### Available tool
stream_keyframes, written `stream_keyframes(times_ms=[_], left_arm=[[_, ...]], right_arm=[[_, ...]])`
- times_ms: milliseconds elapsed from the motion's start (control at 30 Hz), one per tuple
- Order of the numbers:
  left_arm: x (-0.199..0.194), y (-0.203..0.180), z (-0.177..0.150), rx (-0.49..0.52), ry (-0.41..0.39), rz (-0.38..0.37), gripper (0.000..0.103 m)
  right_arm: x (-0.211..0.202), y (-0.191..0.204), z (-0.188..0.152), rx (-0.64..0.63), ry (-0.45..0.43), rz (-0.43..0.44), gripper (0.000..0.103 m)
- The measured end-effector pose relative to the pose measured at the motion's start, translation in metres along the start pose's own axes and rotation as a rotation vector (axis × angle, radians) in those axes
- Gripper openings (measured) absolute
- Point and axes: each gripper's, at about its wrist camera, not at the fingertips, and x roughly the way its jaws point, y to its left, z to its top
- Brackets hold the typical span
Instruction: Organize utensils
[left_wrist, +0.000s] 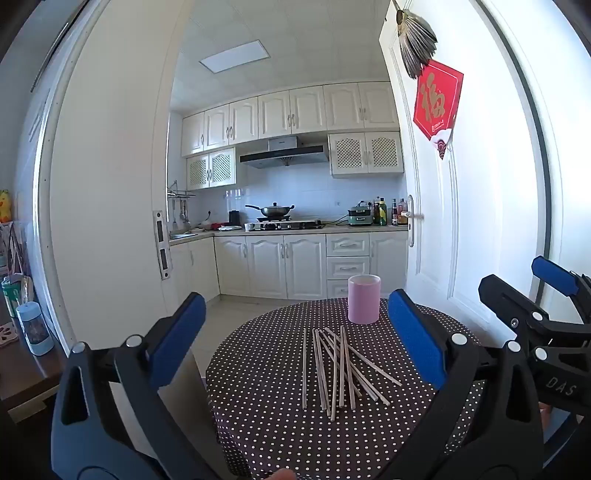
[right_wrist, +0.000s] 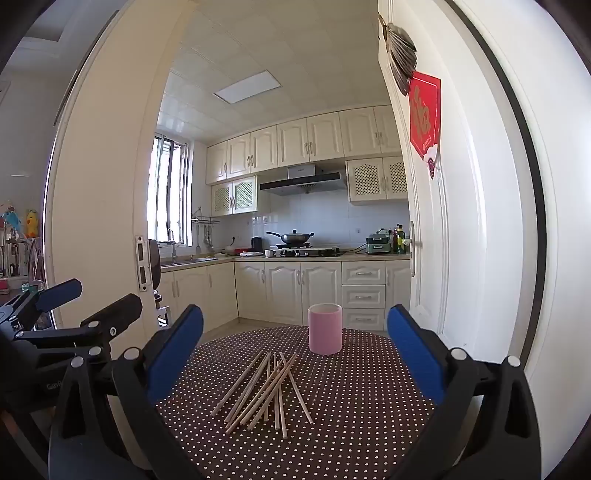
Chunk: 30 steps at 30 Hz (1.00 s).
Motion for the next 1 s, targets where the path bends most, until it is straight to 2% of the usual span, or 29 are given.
stream_keyframes(times_ms=[367,1000], left_arm=[[-0.006,0.002,-0.001,0.009,-0.032,0.013,0.097],[-0.004,0.008,-0.008,0.004,-0.035,0.019,0.097]], right_arm=[[0.005,-0.003,-0.002,0.011,0.017,0.007,0.096],[0.006,0.004,-0.009,0.005,0.029,0.008,0.096]])
